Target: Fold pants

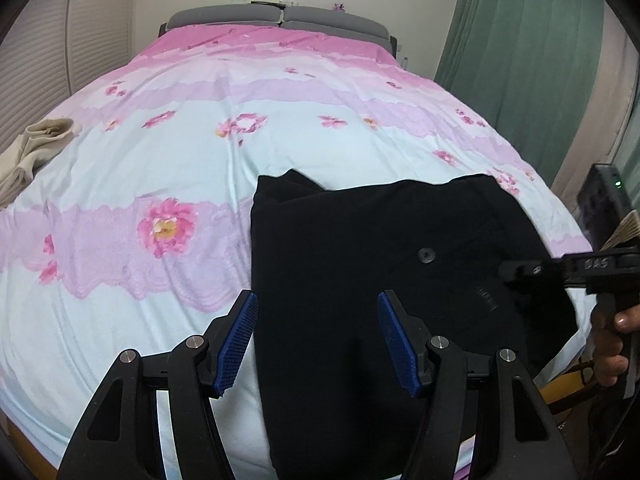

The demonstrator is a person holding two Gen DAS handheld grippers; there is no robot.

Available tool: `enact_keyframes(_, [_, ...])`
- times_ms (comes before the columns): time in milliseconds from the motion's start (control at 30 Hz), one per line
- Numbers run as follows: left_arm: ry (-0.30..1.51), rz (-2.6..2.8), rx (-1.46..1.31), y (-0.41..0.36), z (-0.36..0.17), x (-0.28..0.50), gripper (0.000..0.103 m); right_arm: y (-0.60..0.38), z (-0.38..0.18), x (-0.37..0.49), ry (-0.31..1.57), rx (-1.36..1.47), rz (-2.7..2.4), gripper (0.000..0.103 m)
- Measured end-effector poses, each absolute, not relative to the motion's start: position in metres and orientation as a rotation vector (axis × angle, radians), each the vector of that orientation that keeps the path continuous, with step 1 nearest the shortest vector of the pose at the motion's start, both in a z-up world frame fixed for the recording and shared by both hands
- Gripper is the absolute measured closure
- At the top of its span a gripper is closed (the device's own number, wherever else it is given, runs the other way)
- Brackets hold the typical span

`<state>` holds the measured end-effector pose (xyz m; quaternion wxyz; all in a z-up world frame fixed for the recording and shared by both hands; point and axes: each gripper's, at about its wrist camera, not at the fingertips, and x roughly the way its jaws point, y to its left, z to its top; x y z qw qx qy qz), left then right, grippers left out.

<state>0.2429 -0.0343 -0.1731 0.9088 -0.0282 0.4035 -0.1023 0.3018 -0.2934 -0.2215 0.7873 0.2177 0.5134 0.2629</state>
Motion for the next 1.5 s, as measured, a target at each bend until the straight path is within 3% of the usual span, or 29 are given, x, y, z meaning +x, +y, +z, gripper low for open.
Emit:
enact_keyframes(133, [0.832,-0.246,-0.038,-0.052,-0.171,0.245,0.041,-0.322,-0.202,0.295,1.045,0.474,0.517,0.085])
enact_keyframes(267, [0.846,-0.259,-0.015,-0.064,-0.178,0.247,0.041,-0.344,-0.235,0.295,1.137,0.495,0.461,0.083])
enact_keyframes(433, [0.861,-0.249,0.018,-0.069,-0.186,0.249,0.041,-0.342,-0.262,0.291,1.125,0.513,0.415,0.067])
enact_keyframes(567, [0.865,-0.25,0.019,-0.067,-0.187,0.25,0.041,-0.334,-0.245,0.283,1.121,0.419,0.37,0.054])
enact_keyframes(633, [0.863,-0.253,0.009,-0.065,-0.185,0.249,0.041,-0.331,-0.23,0.276,1.09,0.35,0.325,0.041])
enact_keyframes(667, [0.859,-0.256,0.007,-0.064,-0.183,0.249,0.041,-0.331,-0.221,0.275,1.071,0.317,0.306,0.041])
enact_keyframes(1000, [0.812,-0.205,-0.014,-0.033,-0.161,0.264,0.038,-0.297,-0.135,0.325,0.977,-0.029,0.424,0.041])
enact_keyframes(1267, [0.824,-0.114,-0.061,0.011,-0.167,0.273,0.038,-0.189,-0.148,0.411,1.048,-0.264,0.69,0.043])
enact_keyframes(1300, [0.828,-0.109,-0.065,0.014,-0.168,0.275,0.038,-0.174,-0.158,0.425,1.082,-0.291,0.733,0.052])
enact_keyframes(1333, [0.83,-0.107,-0.07,0.017,-0.169,0.276,0.038,-0.161,-0.169,0.436,1.118,-0.313,0.772,0.068])
enact_keyframes(1367, [0.832,-0.106,-0.076,0.019,-0.171,0.278,0.038,-0.156,-0.179,0.439,1.147,-0.324,0.796,0.072])
enact_keyframes(1500, [0.832,-0.114,-0.085,0.021,-0.173,0.282,0.038,-0.135,-0.206,0.463,1.233,-0.345,0.872,0.074])
